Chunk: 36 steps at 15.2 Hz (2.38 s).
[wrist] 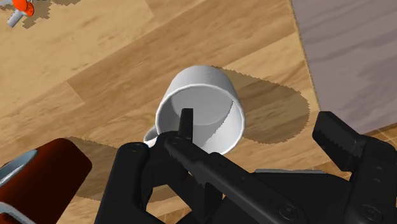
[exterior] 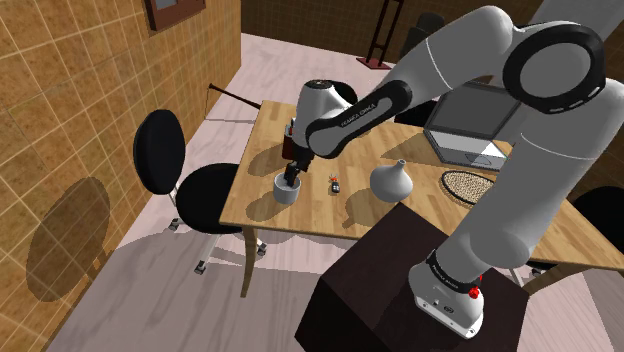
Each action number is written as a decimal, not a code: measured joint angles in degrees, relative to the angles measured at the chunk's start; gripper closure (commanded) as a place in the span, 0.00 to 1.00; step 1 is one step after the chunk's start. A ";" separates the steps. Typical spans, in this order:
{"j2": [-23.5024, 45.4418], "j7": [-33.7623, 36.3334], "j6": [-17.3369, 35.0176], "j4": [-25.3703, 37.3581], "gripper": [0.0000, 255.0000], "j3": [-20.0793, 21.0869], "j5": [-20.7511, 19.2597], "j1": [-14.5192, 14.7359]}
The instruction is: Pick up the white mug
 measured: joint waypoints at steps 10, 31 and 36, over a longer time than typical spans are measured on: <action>17.40 3.94 6.72 10.87 0.00 -1.92 -5.59 3.09; 18.01 4.03 7.18 11.05 1.00 -2.04 -5.75 3.15; 14.72 3.31 4.15 10.81 1.00 -1.37 -4.89 2.69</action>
